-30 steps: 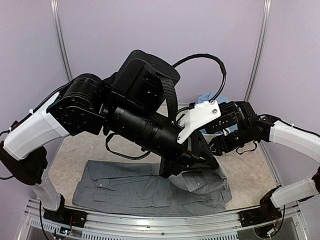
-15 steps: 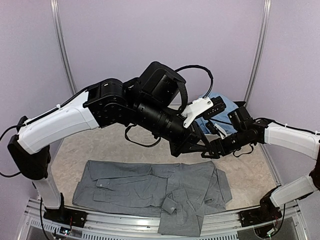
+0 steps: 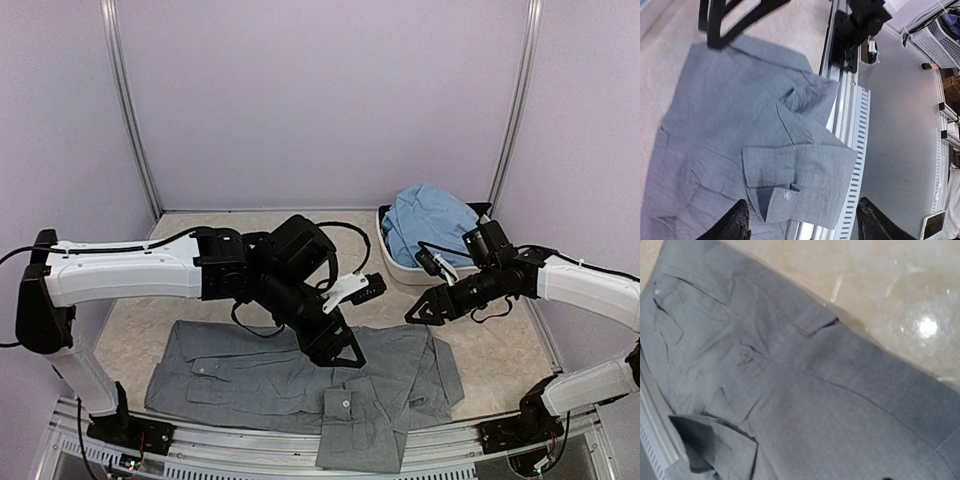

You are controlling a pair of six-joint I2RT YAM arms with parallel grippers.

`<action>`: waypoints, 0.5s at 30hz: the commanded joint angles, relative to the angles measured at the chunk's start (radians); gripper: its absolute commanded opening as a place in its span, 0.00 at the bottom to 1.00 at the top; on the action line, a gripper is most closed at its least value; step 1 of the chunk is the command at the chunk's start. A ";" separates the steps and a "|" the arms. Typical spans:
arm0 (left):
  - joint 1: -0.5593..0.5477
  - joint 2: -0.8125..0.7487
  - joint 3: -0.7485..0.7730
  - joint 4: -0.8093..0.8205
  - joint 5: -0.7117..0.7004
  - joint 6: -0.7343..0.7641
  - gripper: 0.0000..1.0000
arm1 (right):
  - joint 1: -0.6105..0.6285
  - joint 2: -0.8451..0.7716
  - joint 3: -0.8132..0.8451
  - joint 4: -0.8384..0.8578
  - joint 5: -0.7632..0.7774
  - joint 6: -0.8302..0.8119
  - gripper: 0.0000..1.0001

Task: Fold and stack the long sleeve shirts
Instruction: Pick up the sleeve from the rectangle-folded shirt.

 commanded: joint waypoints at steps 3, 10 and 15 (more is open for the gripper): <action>0.028 0.022 -0.171 0.042 0.159 -0.036 0.78 | 0.008 0.001 -0.002 0.025 -0.025 0.011 0.65; 0.035 0.124 -0.242 0.087 0.231 -0.053 0.73 | 0.009 0.012 -0.008 0.028 -0.021 0.001 0.64; 0.075 0.171 -0.243 0.097 0.188 -0.061 0.65 | 0.007 0.014 -0.016 0.043 -0.031 0.005 0.64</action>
